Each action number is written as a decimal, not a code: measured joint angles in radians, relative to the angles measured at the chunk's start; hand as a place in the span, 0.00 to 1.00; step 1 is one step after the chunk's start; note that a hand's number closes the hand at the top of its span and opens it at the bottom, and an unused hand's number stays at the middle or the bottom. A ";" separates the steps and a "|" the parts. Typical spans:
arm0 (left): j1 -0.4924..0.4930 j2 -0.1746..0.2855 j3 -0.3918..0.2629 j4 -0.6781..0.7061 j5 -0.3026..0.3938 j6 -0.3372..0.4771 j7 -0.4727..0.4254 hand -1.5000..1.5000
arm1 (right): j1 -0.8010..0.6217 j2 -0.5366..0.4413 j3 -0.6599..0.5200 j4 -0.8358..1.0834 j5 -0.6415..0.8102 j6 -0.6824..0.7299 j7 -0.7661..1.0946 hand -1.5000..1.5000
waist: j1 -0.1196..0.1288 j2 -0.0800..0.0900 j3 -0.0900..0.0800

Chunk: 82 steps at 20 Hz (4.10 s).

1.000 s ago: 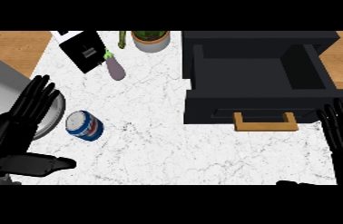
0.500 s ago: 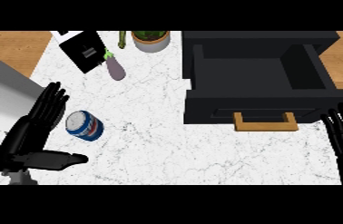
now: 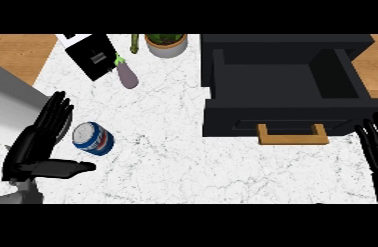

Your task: Pick up the can, place it into the drawer and close the drawer

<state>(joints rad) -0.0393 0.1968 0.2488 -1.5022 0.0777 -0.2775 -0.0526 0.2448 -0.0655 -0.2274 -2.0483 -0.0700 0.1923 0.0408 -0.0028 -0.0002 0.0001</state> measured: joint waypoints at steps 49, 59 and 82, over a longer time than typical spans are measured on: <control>-0.304 0.098 0.031 0.921 -0.108 0.022 -0.524 0.00 | 0.001 0.044 -0.036 -0.069 0.000 0.031 0.044 0.00 | -0.004 0.001 0.000; -0.334 0.071 -0.009 0.914 -0.106 0.023 -0.507 0.00 | -0.004 0.048 -0.010 -0.100 0.001 0.009 0.078 0.00 | -0.003 0.000 0.000; -0.271 -0.089 0.001 0.622 0.008 0.212 -0.373 1.00 | 0.047 0.048 -0.040 -0.144 -0.045 0.024 0.067 0.00 | 0.005 -0.003 0.000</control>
<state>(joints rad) -0.3099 0.1075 0.2497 -0.8803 0.0854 -0.0652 -0.4261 0.2921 -0.0176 -0.2678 -2.1919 -0.1145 0.2164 0.1082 0.0026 -0.0032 0.0005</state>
